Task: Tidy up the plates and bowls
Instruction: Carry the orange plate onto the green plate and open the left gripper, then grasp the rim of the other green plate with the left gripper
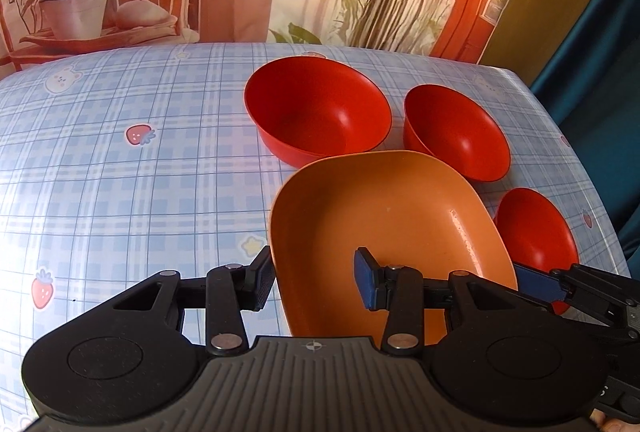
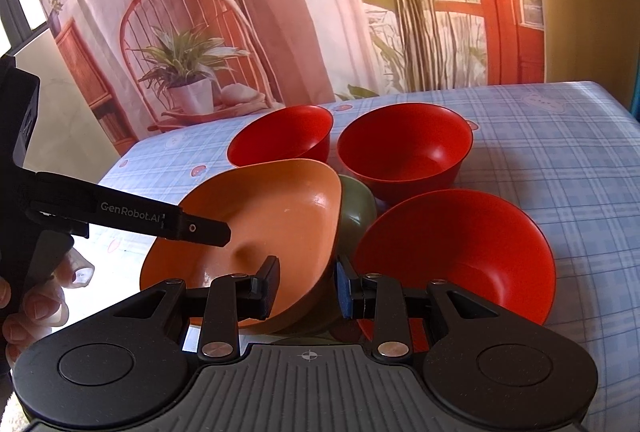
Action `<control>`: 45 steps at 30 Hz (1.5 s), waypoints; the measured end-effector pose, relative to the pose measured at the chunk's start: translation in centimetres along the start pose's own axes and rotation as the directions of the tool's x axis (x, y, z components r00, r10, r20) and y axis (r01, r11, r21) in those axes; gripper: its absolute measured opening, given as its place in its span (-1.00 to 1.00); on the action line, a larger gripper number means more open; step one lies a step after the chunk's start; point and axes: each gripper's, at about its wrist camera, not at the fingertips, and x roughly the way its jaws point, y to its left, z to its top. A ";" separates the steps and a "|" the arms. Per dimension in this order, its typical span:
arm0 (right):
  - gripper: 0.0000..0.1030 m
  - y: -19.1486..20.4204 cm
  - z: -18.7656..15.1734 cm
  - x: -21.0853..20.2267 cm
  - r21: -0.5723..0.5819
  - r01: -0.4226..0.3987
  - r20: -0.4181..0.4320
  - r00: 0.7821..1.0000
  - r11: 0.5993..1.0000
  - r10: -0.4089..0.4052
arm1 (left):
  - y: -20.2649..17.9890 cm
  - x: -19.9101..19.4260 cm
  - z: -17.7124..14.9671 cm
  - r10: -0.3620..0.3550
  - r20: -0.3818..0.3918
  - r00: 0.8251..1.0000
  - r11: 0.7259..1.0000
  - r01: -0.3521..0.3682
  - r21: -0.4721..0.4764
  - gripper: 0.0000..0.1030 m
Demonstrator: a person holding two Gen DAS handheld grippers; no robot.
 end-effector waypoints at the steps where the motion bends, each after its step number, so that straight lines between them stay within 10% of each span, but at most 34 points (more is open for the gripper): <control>1: -0.45 0.0 0.0 0.0 -0.004 0.006 0.000 1.000 1.000 -0.006 | -0.1 0.2 0.1 0.003 0.000 1.000 1.000 -0.003 0.005 -0.15; 29: -0.23 1.3 0.6 -1.9 -0.083 0.098 0.046 0.995 0.992 -0.094 | -1.1 -1.2 -0.8 0.025 0.048 0.999 0.999 -0.027 0.032 0.12; 45: -0.23 1.7 -2.6 -5.9 -0.088 0.093 0.043 0.995 0.992 -0.090 | -3.7 -4.8 -7.7 -0.041 0.083 0.996 0.999 0.041 0.005 0.10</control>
